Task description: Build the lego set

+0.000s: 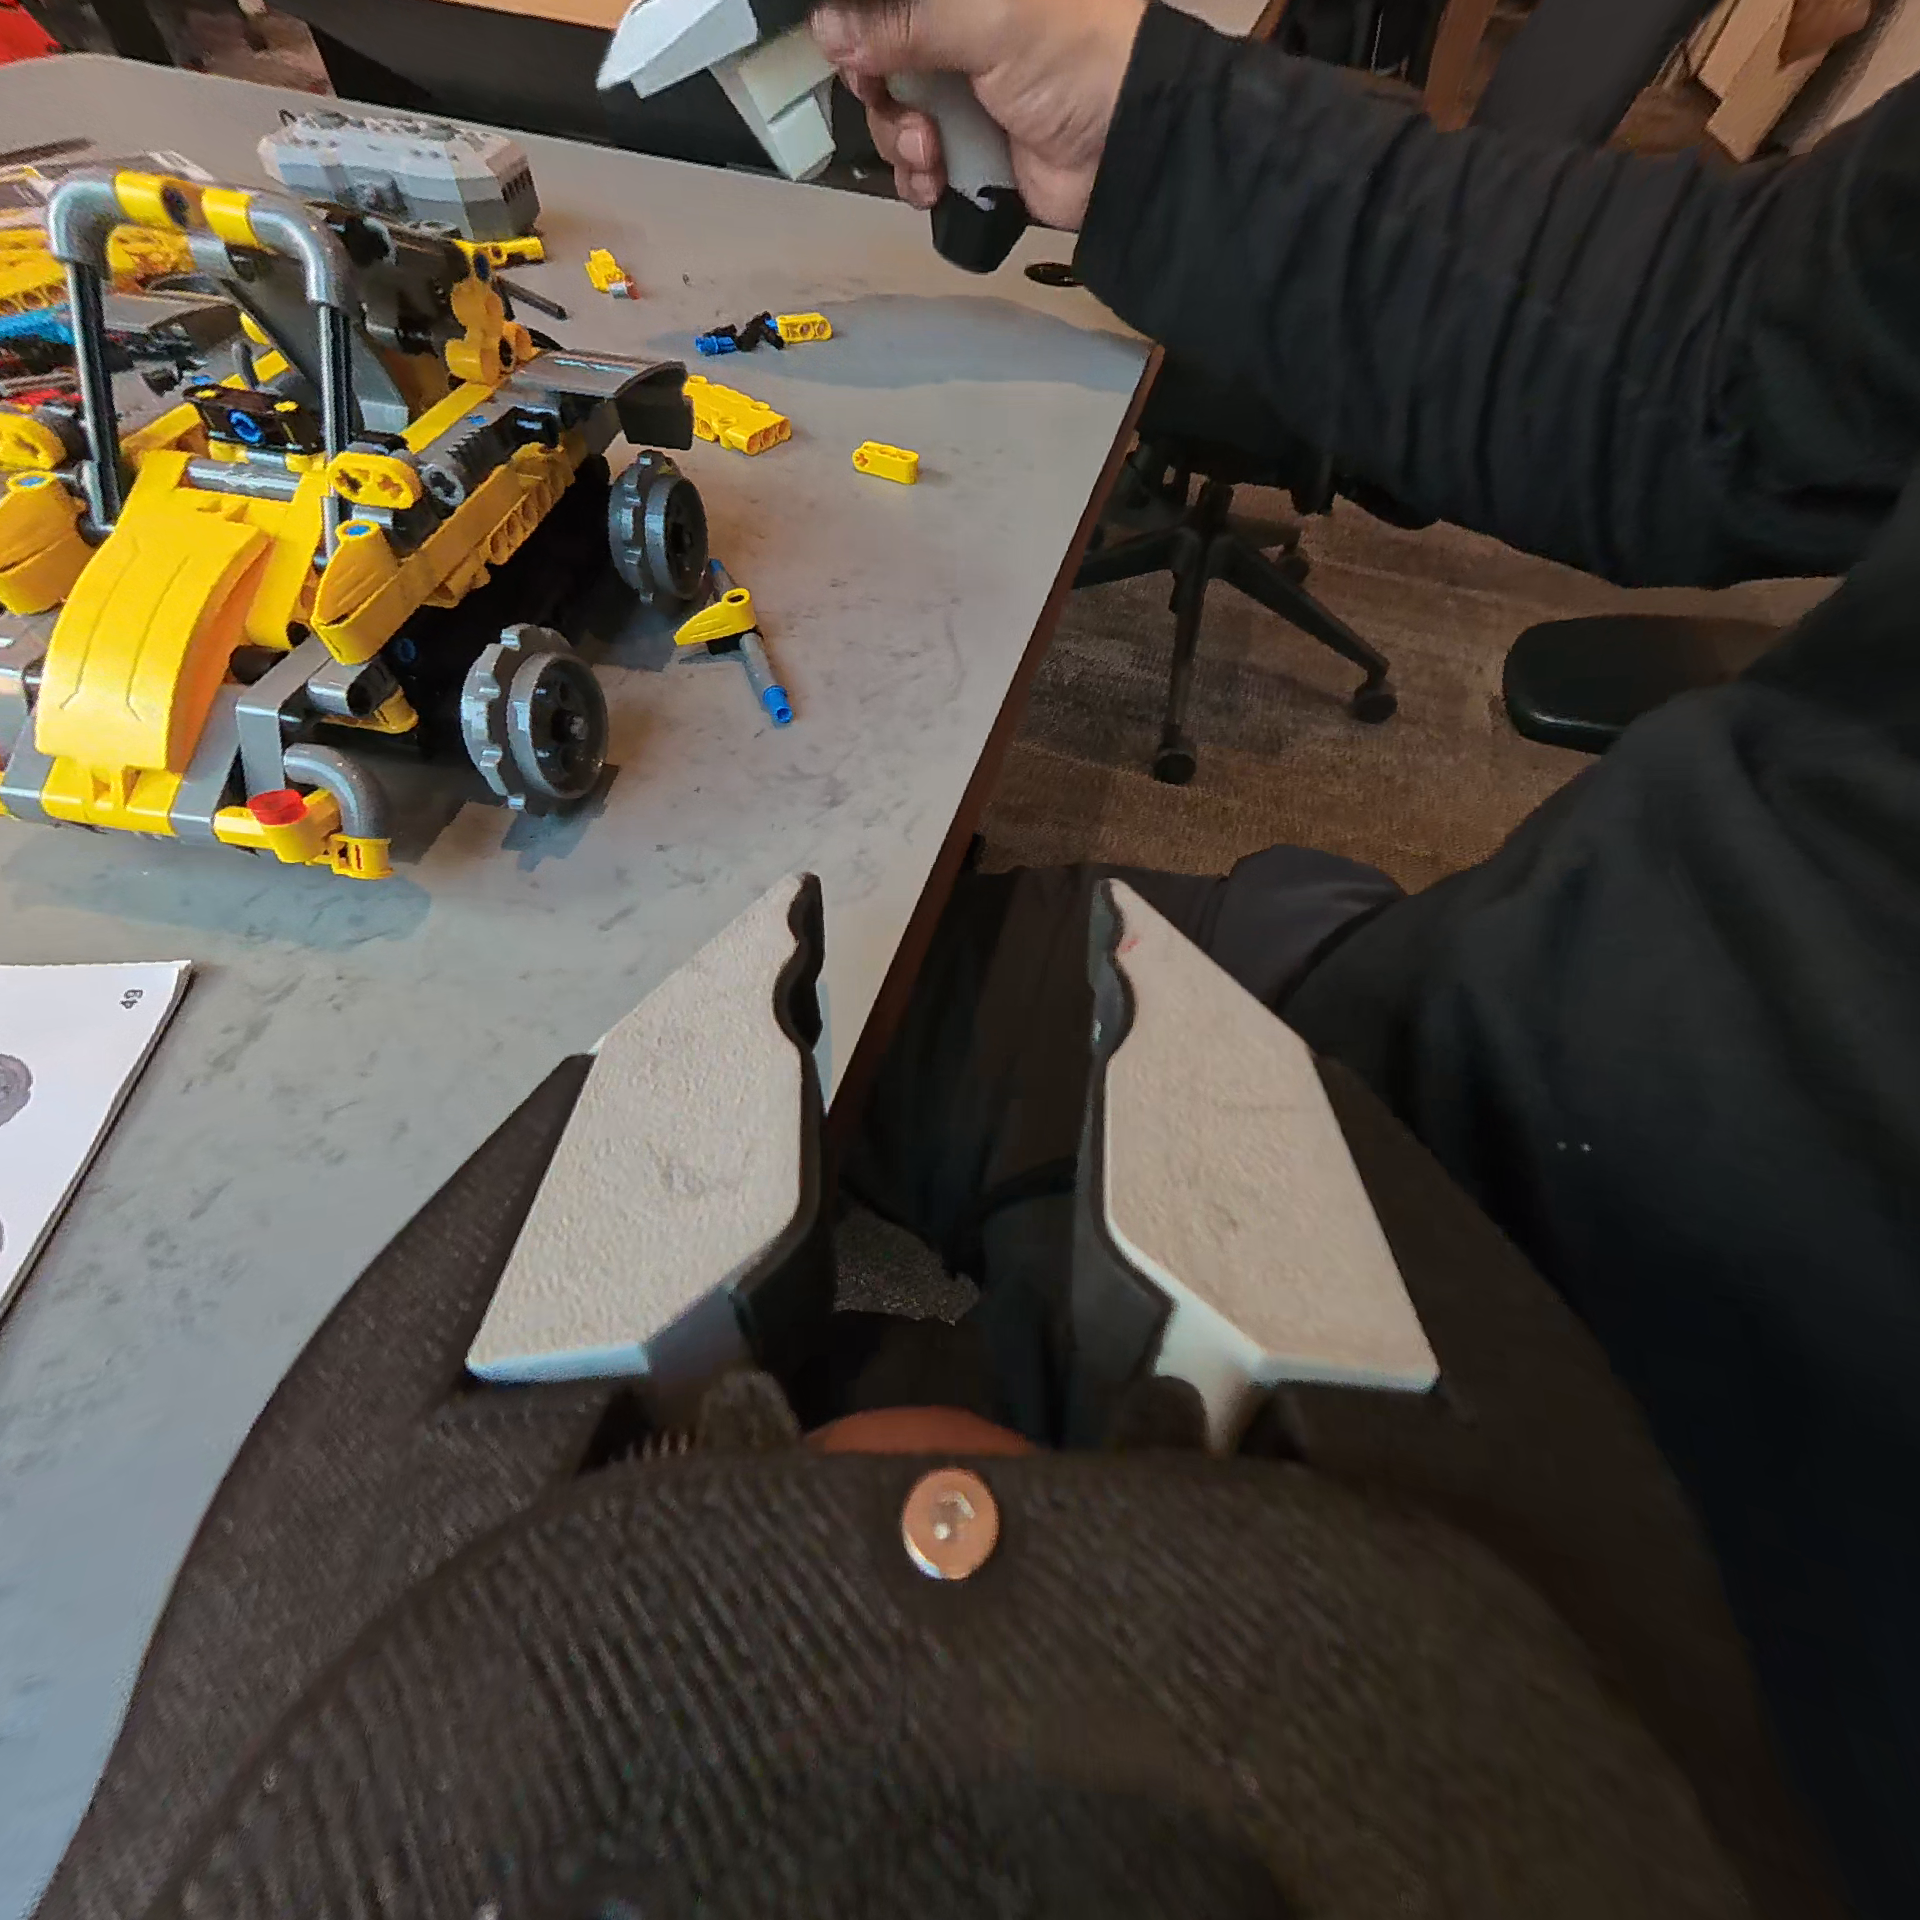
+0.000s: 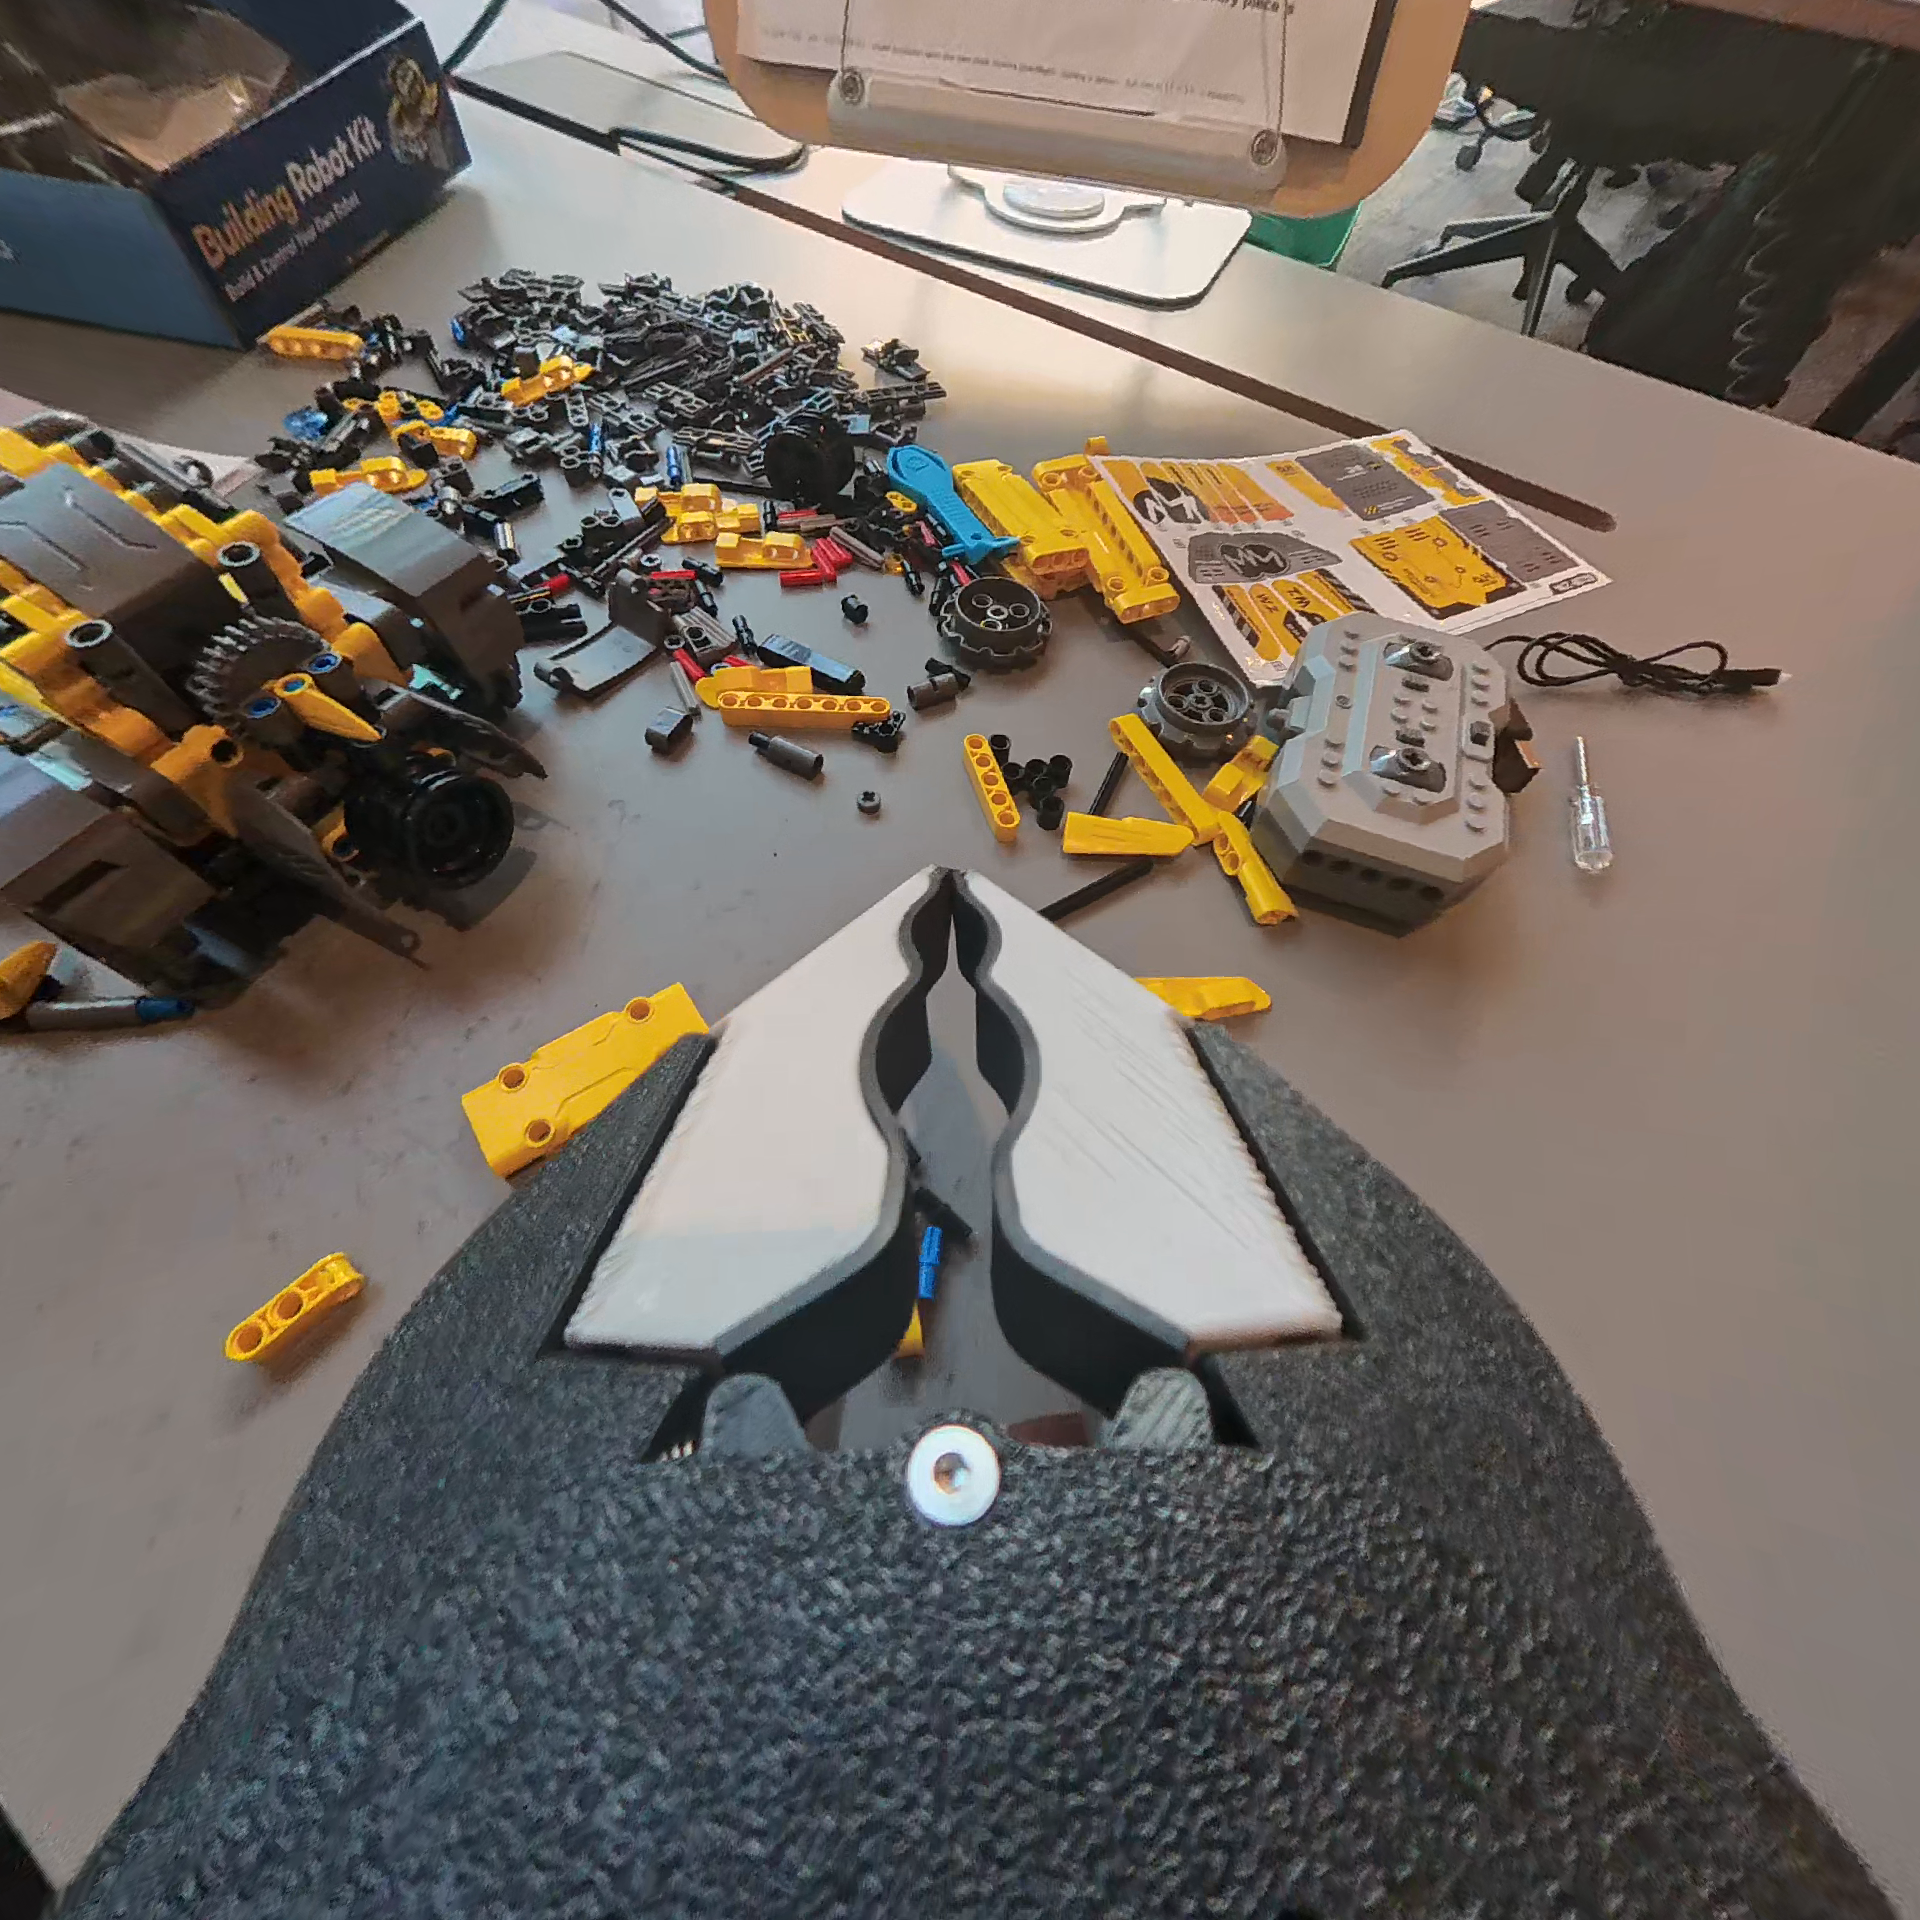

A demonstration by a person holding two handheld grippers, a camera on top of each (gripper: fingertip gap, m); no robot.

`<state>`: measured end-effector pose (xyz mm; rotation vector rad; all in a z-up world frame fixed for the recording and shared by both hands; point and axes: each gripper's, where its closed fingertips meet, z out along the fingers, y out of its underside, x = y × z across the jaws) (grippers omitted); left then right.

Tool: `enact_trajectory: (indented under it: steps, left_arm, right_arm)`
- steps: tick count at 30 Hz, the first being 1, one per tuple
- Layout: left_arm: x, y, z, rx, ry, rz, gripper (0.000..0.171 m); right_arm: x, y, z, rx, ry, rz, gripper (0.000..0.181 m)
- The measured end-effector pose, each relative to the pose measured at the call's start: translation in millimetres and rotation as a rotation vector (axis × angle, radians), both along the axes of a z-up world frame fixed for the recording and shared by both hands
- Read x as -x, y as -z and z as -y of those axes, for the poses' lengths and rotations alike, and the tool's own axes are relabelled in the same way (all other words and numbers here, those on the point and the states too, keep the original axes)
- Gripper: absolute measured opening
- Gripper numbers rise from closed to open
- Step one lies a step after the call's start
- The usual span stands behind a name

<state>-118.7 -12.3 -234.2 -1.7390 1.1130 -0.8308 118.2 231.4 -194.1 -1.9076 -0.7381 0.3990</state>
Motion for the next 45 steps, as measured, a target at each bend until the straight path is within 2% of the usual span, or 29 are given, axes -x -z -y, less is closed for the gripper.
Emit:
enact_trajectory:
  steps: [3, 8, 15, 21, 30, 40, 45]
  left_arm:
    - [0.6, -1.4, -2.2, 0.003, -0.019, 0.029, 0.049]
    - [5.3, -3.2, -7.9, -0.017, -0.052, 0.037, 0.051]
    - [13.1, -2.9, -13.0, -0.027, -0.07, 0.039, 0.05]
    - [19.2, -16.7, -22.0, -0.046, -0.117, 0.07, 0.05]
    - [18.0, -18.5, -32.9, -0.066, -0.154, 0.047, 0.048]
    - [12.7, -9.4, -32.2, -0.049, -0.143, 0.026, 0.047]
    - [13.7, -3.8, -29.8, -0.042, -0.137, 0.018, 0.047]
  right_arm:
    - [13.6, -4.0, -7.2, 0.012, -0.023, -0.038, 0.006]
    - [31.7, -0.1, -6.2, 0.045, -0.097, 0.018, 0.007]
    - [2.3, 22.4, 8.6, 0.188, -0.184, 0.224, 0.004]
    - [-24.2, 36.6, 21.6, 0.318, -0.268, 0.363, 0.009]
    - [-15.8, 55.6, 30.6, 0.395, -0.441, 0.54, 0.011]
    - [-13.0, 71.9, 29.0, 0.441, -0.472, 0.552, 0.008]
    - [-11.0, 72.1, 30.1, 0.466, -0.479, 0.466, 0.005]
